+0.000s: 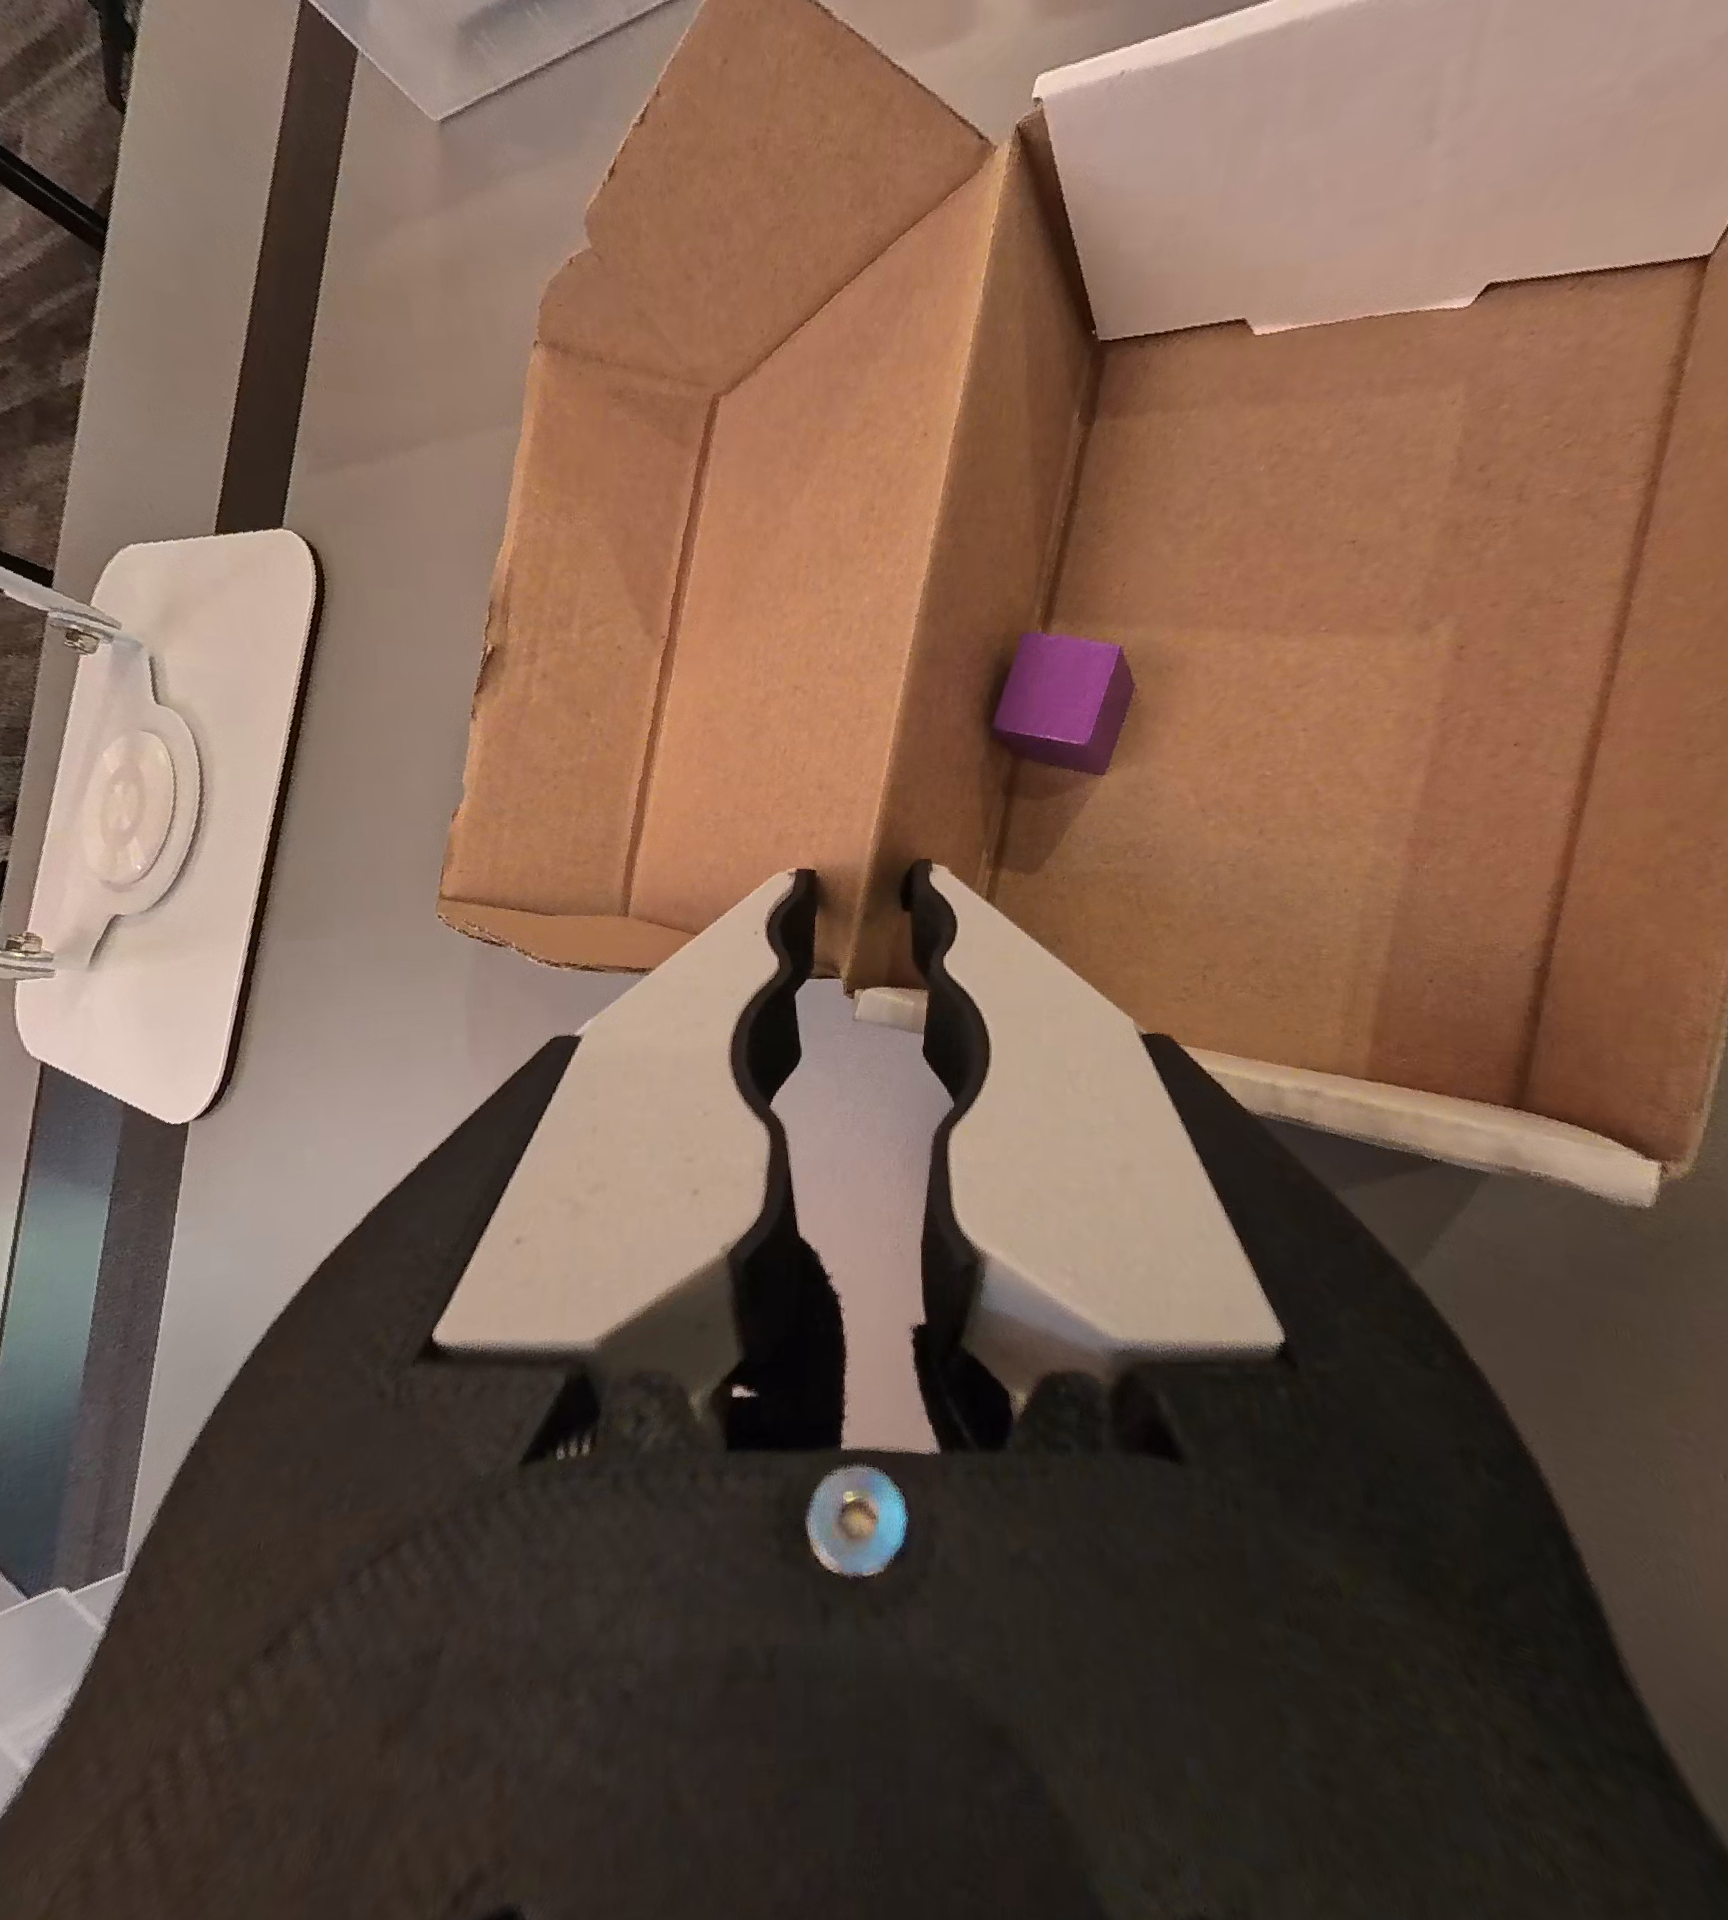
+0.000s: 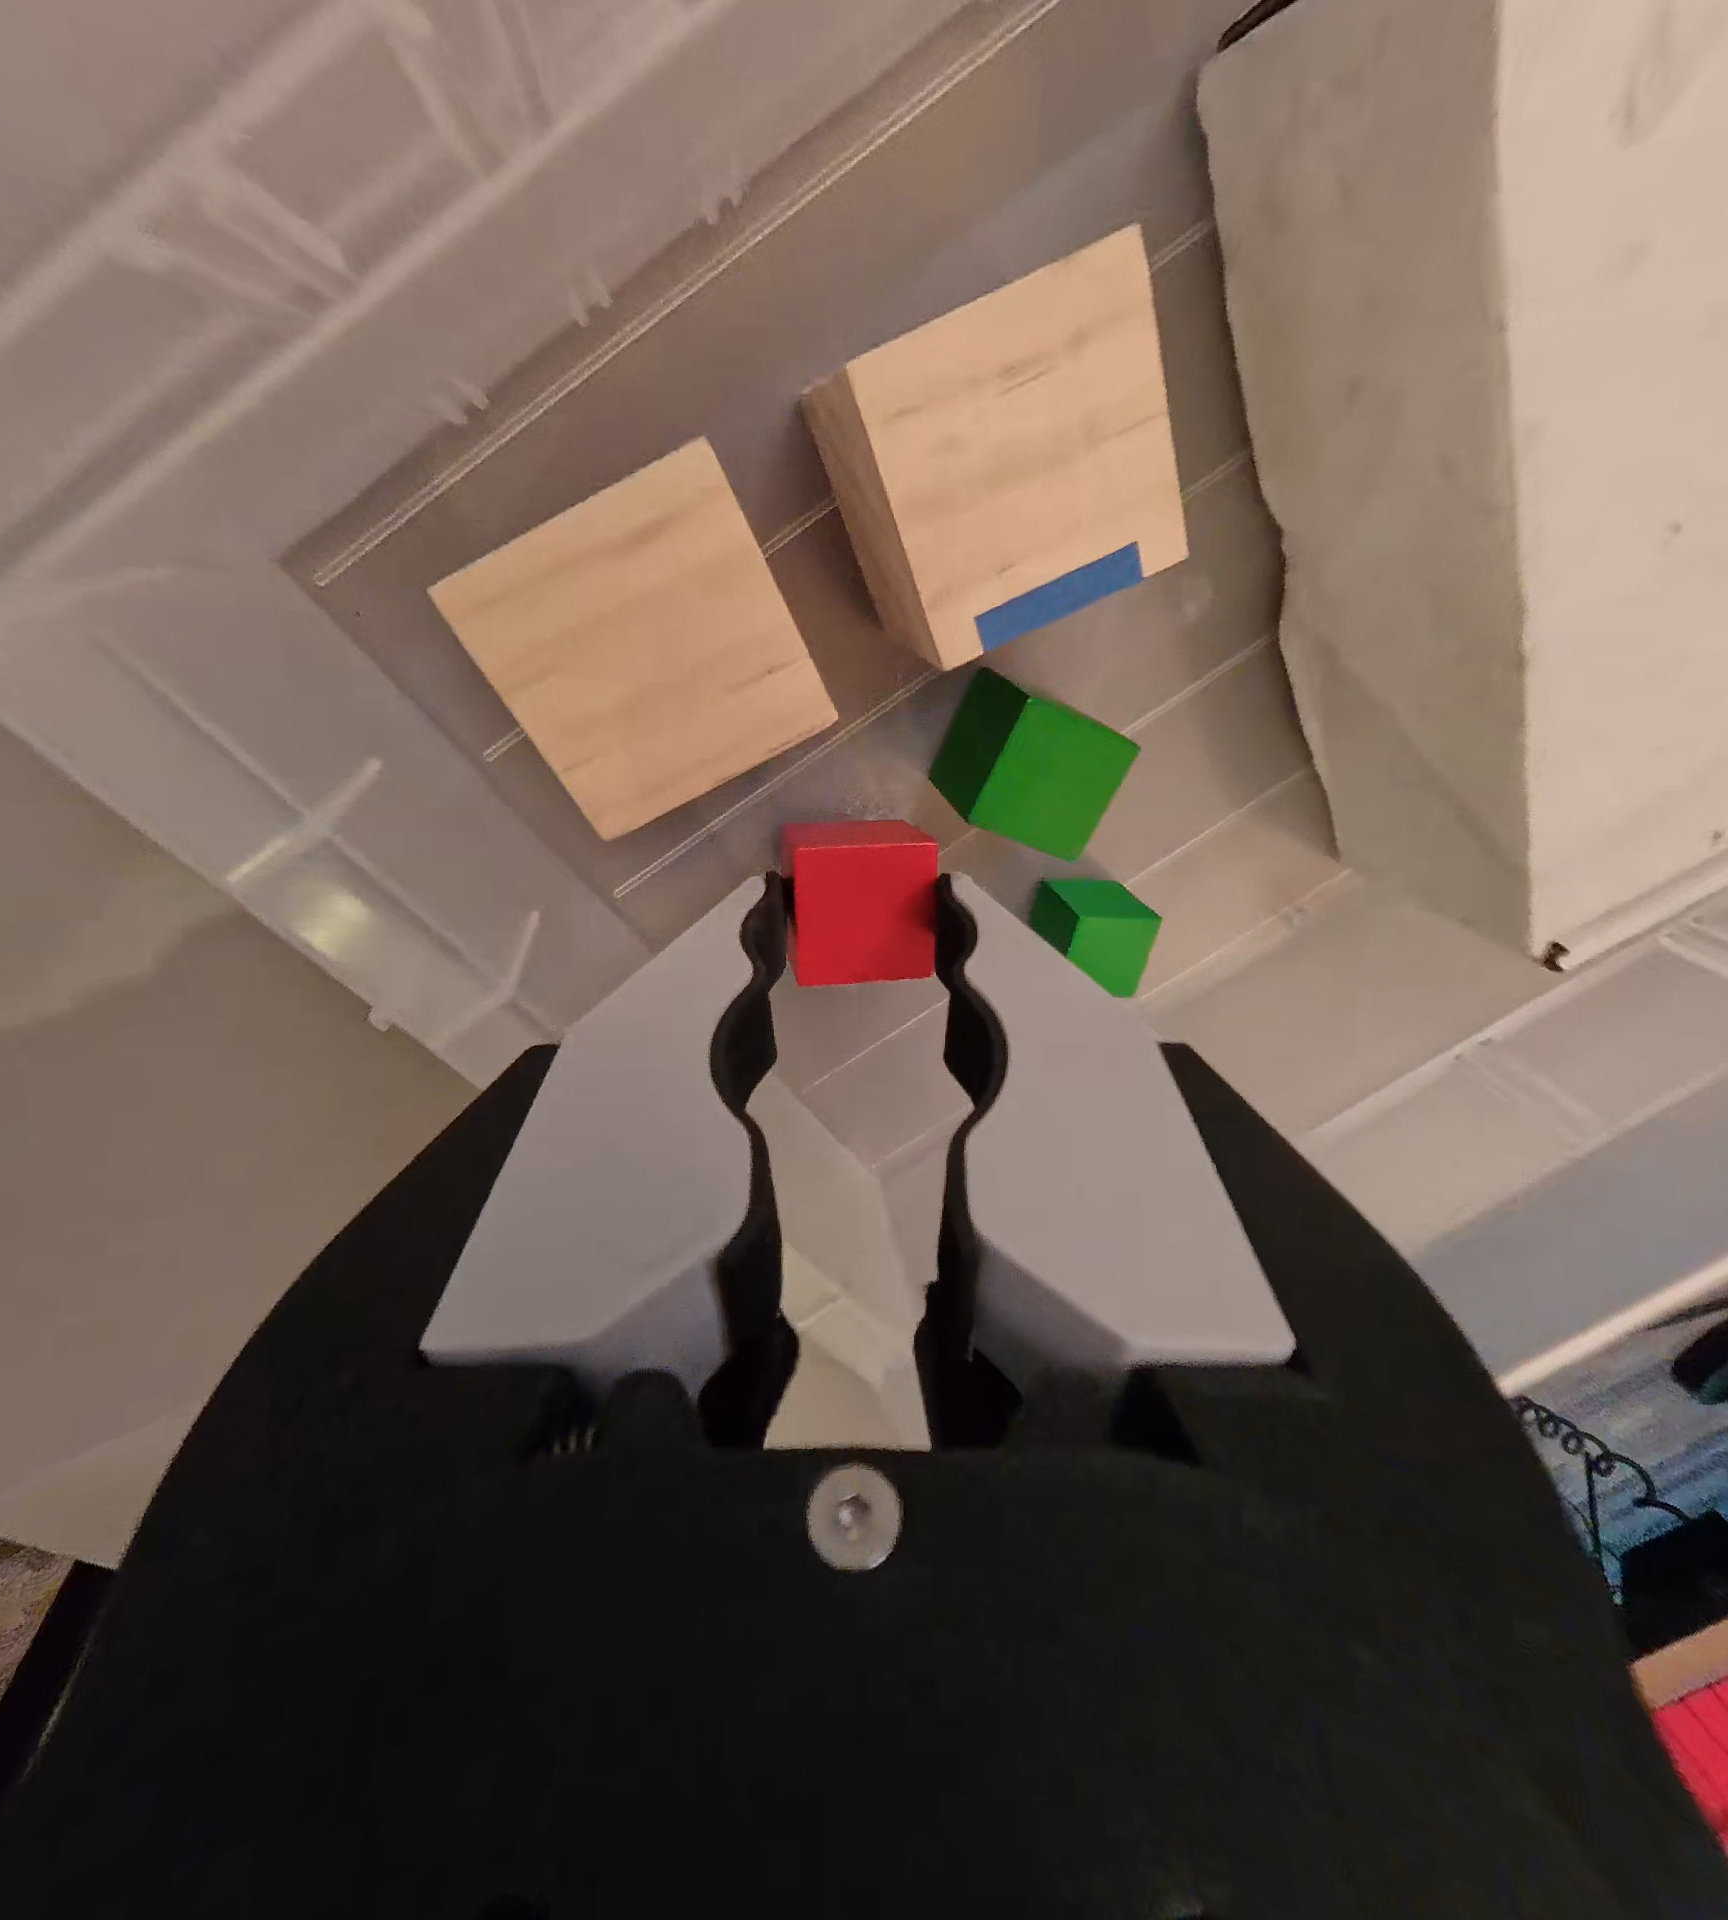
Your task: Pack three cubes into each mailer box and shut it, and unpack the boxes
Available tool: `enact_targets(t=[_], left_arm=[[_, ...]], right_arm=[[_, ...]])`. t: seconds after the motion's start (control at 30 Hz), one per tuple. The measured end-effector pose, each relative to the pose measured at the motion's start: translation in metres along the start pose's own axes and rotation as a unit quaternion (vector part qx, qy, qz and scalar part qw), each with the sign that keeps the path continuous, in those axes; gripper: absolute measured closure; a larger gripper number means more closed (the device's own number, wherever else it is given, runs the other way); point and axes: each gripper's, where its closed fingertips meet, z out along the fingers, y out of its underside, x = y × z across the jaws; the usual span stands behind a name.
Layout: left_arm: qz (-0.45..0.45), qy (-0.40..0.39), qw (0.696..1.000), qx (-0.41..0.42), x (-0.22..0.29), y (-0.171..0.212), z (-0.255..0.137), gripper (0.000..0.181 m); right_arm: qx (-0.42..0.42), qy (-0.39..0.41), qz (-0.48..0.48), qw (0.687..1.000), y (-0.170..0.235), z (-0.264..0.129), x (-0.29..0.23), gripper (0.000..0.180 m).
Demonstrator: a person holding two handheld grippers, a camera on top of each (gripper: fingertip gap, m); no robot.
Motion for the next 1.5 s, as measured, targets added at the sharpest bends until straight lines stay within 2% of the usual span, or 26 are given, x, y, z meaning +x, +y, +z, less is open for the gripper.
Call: enact_targets(t=[0.07,0.17,0.23,0.3,0.43,0.5,0.57,0.7,0.83,0.97,1.2,1.33,1.5], left_arm=[[0.001,-0.001,1.0,-0.001,0.0,0.0,0.0,0.164],[0.001,-0.001,1.0,-0.001,0.0,0.0,0.0,0.164],[0.002,-0.001,1.0,-0.001,0.0,0.0,0.0,0.164],[0.004,-0.002,1.0,-0.002,0.0,0.0,0.0,0.164],[0.006,-0.003,1.0,-0.003,0.0,0.0,0.0,0.164],[0.005,-0.003,1.0,-0.003,0.0,0.0,0.0,0.164],[0.005,-0.003,1.0,-0.003,0.0,0.0,0.0,0.164],[0.001,-0.002,1.0,0.001,0.0,0.0,0.0,0.164],[0.007,-0.003,1.0,0.006,0.0,-0.001,0.0,0.164],[0.0,0.001,1.0,0.014,0.0,-0.001,0.0,0.164],[-0.013,0.01,0.999,0.029,0.0,-0.002,0.0,0.164],[-0.011,0.008,1.0,0.028,0.0,-0.002,0.0,0.164],[-0.015,0.011,0.999,0.032,0.0,-0.002,0.0,0.164]], right_arm=[[0.004,-0.008,0.0,1.0,-0.001,0.005,-0.001,0.153],[0.009,0.003,0.003,1.0,-0.002,0.002,0.0,0.131],[0.009,0.035,0.004,0.999,-0.003,-0.013,0.004,0.131],[0.045,0.079,0.0,0.996,-0.018,-0.043,0.004,0.132],[0.153,0.105,-0.063,0.981,-0.086,-0.106,-0.041,0.136],[0.242,0.059,-0.105,0.963,-0.137,-0.13,-0.089,0.138],[0.29,0.012,-0.135,0.947,-0.176,-0.138,-0.131,0.14],[0.288,-0.045,-0.182,0.939,-0.223,-0.11,-0.185,0.141],[0.252,-0.066,-0.177,0.949,-0.252,-0.064,-0.201,0.143],[0.215,-0.048,-0.166,0.961,-0.26,-0.037,-0.198,0.151],[0.206,-0.031,-0.176,0.962,-0.263,-0.031,-0.198,0.154],[0.183,-0.049,-0.183,0.965,-0.253,-0.033,-0.201,0.155],[0.175,-0.031,-0.18,0.968,-0.252,-0.038,-0.199,0.148]])
